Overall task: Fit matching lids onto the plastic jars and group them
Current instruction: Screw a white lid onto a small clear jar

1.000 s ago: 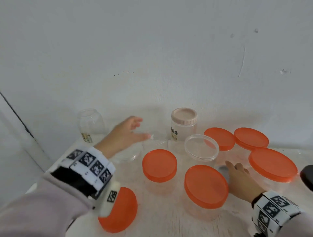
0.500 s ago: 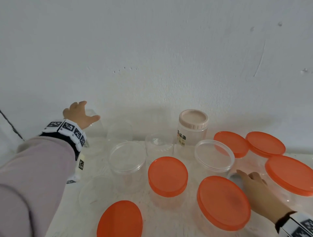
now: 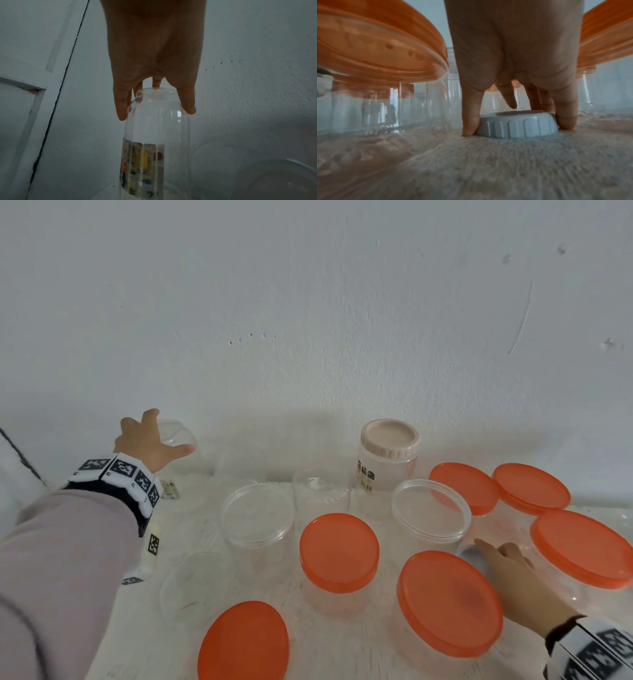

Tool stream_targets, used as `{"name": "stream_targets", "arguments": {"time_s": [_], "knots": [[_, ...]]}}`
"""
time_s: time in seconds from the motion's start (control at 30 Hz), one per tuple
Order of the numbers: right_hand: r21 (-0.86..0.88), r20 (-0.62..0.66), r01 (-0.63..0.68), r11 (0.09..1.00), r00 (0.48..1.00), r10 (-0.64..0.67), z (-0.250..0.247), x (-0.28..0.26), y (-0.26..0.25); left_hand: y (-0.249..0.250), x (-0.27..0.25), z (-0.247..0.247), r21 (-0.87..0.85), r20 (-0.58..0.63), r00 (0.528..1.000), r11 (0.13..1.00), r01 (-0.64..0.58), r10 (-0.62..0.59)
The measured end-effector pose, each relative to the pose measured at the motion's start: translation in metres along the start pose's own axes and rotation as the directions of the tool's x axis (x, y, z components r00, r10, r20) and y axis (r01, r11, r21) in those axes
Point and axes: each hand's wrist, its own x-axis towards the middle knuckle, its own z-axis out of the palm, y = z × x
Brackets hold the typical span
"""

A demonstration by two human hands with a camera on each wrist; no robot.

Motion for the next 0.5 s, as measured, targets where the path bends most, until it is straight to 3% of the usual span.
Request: {"name": "stream_targets", "arguments": {"time_s": [0.3,0.5], "knots": [[0.013,0.000,0.027,1.000,1.000,-0.027,-0.006,-0.010,-0.003,-0.008,-0.029,-0.038,0.041,-0.128,0.992,0.999,0.008,-0.003],[-0.048,-0.065,0.064,0.997,0.996,-0.067,-0.016,-0.030,-0.007,-0.042,-0.058,-0.066,-0.101,-0.163,0.984,0.993,0.054,-0.070]]}}
